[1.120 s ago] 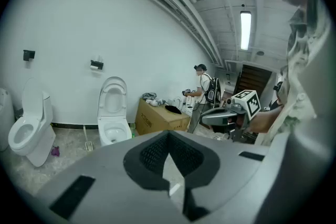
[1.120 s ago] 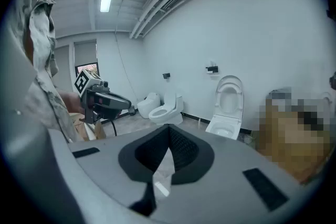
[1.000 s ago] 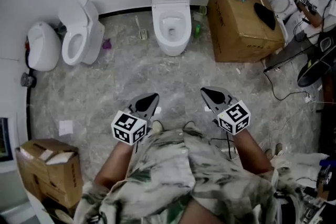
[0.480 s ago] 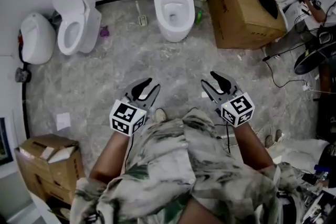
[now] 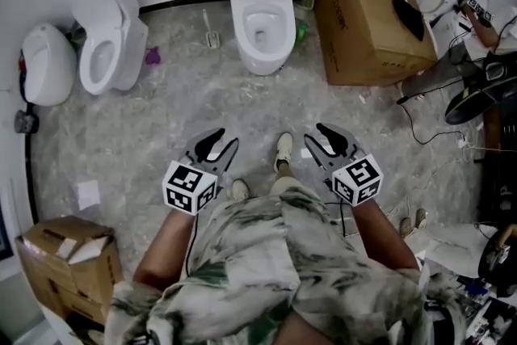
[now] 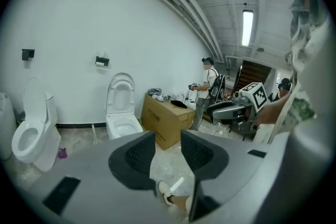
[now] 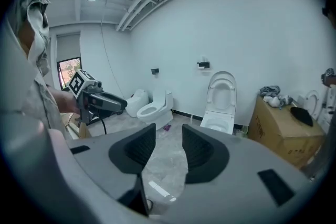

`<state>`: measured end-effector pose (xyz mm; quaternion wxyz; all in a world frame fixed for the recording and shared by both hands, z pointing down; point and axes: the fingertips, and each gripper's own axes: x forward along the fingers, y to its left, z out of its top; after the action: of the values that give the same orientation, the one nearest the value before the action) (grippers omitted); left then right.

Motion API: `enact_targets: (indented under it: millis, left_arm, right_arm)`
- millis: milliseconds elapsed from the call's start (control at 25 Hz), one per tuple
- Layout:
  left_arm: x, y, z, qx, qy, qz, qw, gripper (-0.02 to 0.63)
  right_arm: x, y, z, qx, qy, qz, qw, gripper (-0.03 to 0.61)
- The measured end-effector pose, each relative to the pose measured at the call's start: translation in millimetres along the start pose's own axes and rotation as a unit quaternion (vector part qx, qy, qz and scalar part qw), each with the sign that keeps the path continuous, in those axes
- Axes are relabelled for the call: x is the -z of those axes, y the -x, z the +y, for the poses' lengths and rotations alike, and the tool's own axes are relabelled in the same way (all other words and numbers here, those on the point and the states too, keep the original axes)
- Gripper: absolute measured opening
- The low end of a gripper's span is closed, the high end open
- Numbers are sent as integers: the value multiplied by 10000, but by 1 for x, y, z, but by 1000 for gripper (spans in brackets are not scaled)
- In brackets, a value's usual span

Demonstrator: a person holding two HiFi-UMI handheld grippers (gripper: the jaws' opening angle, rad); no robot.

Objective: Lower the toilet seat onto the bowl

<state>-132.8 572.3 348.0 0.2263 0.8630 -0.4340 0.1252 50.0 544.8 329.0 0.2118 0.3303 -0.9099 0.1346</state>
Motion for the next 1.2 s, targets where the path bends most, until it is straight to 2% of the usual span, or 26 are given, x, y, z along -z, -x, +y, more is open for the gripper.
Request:
enact_targets:
  millis: [280, 400, 760, 960, 1200]
  left_arm:
    - [-60, -78, 25, -348, 84, 114, 9993, 161]
    - [-92, -121, 26, -437, -34, 143, 9989, 161]
    - [-151, -237, 26, -631, -40, 285, 9976, 161]
    - [-164, -268, 35, -698, 6, 301, 9971, 161]
    - [-180, -292, 66, -685, 82, 214, 9974, 161]
  right_arm:
    - [-40, -41, -100, -362, 29, -53, 9993, 163]
    - [-57, -53, -144, -562, 85, -112, 9983, 156]
    - [-73, -79, -261, -924, 61, -151, 9956, 141]
    - [-73, -95, -298, -935, -15, -135, 9955, 141]
    - [-91, -126, -321, -915, 30, -159, 9957, 140]
